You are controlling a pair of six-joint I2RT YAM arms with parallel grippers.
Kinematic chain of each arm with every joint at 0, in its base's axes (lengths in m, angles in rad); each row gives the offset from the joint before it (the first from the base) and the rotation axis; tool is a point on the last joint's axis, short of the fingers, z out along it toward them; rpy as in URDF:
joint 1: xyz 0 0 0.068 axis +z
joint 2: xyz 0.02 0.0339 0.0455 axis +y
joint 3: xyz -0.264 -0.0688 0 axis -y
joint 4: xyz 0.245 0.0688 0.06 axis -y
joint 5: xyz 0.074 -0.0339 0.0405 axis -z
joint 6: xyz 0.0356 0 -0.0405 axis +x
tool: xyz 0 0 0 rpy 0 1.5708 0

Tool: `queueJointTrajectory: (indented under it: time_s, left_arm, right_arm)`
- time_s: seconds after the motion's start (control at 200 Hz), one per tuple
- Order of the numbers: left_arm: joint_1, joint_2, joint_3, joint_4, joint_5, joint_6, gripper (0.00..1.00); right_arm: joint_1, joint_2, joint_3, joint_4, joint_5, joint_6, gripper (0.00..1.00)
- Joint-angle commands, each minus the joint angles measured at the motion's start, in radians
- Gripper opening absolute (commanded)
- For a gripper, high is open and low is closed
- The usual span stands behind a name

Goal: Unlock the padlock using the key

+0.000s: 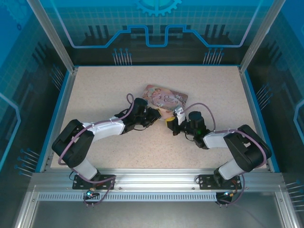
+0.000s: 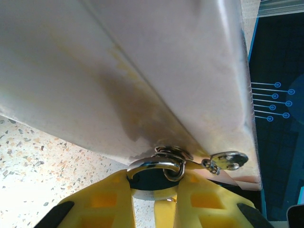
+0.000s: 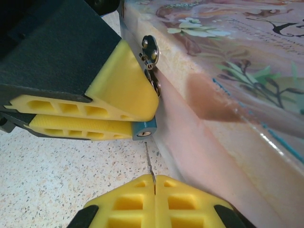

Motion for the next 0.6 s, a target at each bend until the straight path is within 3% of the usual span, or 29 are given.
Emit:
queueJointTrajectory:
  time_s: [0.0,0.595]
  left_arm:
    - [-0.009,-0.045,-0.004,0.009,0.039,0.000,0.07]
    - [-0.009,-0.048,-0.005,0.010,0.040,-0.002,0.07]
  right_arm:
    - [0.006,-0.022,-0.010,0.032,0.007,0.006,0.00]
    - [0.015,0.023,0.011,0.029,0.006,0.010,0.00]
